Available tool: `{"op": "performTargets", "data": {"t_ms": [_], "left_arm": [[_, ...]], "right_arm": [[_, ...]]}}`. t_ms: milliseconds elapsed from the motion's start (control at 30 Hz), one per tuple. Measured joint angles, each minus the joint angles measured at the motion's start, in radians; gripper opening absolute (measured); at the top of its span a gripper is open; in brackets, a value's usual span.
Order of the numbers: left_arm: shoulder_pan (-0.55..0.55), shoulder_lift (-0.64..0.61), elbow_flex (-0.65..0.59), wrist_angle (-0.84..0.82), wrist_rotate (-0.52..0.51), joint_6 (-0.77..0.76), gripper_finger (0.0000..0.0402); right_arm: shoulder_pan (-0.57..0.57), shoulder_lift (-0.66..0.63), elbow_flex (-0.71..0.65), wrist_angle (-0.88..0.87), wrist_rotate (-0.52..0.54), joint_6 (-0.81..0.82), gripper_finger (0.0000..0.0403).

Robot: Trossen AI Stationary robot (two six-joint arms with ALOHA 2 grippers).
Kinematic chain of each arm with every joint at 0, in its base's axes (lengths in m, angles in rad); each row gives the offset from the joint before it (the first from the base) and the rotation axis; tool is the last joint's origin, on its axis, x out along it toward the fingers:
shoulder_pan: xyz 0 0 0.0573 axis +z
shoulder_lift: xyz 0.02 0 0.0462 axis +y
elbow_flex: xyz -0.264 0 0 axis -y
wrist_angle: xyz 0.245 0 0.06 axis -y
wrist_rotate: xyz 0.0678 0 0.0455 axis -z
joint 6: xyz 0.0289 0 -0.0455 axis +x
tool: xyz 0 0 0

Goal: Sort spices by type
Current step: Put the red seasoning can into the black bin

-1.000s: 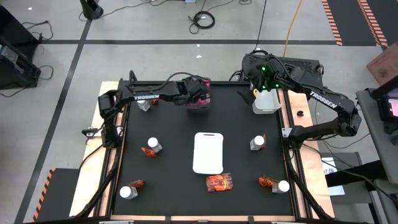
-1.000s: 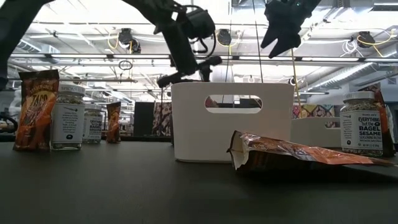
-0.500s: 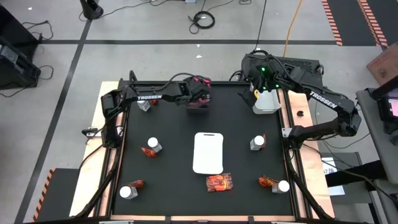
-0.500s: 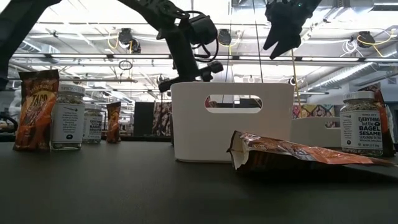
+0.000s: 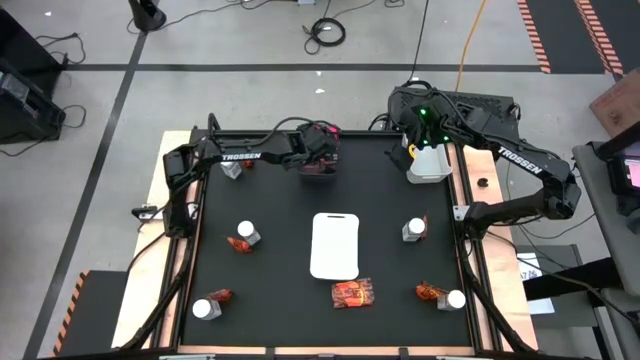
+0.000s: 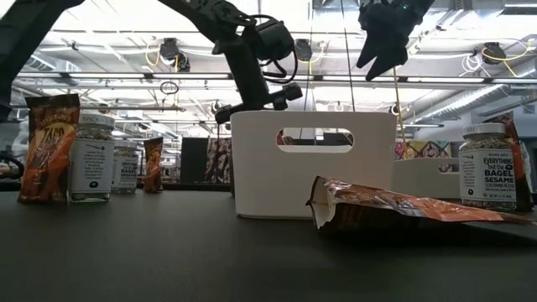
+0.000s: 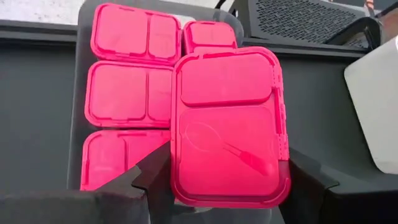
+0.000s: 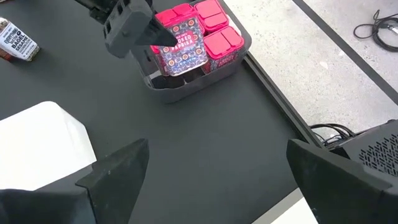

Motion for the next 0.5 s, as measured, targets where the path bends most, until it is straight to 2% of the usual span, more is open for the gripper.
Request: {"op": "performTargets", "data": {"t_ms": [233,500], "left_arm": [[0.004,0.038,-0.002,0.010,0.057,0.005,0.0214],[0.004,0.053,-0.001,0.015,0.032,0.035,0.0214]], "right_arm": [[0.000,0.000,0.000,0.000,0.000,0.010,0.0375],[0.000,0.000,0.000,-0.033,0.000,0.014,0.0375]]}}
